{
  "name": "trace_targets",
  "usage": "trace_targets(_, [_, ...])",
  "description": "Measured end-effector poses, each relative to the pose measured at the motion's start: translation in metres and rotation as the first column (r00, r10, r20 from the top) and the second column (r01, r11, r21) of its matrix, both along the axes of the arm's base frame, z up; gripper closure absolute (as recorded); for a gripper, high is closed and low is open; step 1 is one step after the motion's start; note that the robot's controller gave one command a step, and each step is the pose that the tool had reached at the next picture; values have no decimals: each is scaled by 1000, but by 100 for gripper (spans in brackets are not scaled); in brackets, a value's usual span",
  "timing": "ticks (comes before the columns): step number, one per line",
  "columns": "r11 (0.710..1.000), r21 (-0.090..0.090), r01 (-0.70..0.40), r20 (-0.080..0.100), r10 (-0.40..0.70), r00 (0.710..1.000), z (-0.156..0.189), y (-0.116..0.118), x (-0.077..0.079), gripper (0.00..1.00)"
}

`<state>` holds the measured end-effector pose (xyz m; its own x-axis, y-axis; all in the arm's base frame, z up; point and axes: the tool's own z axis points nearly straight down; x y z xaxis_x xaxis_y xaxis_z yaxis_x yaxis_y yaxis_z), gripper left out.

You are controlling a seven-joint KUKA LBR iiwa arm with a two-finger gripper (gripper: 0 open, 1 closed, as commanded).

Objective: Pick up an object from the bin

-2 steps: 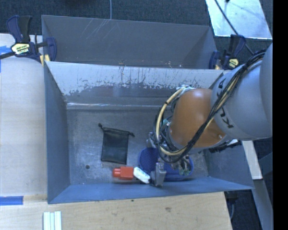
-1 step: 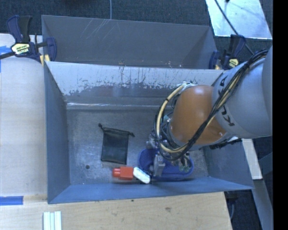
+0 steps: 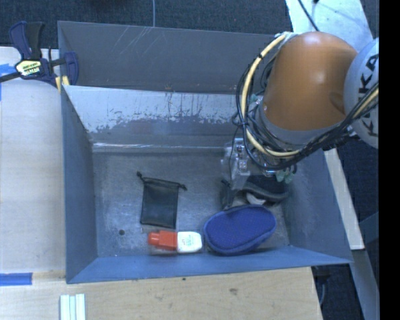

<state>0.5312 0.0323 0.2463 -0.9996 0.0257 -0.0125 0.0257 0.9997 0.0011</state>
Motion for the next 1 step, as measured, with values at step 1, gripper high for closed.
trace_targets(1, [957,0,-290,-14,290,957,-65,8,-37,100])
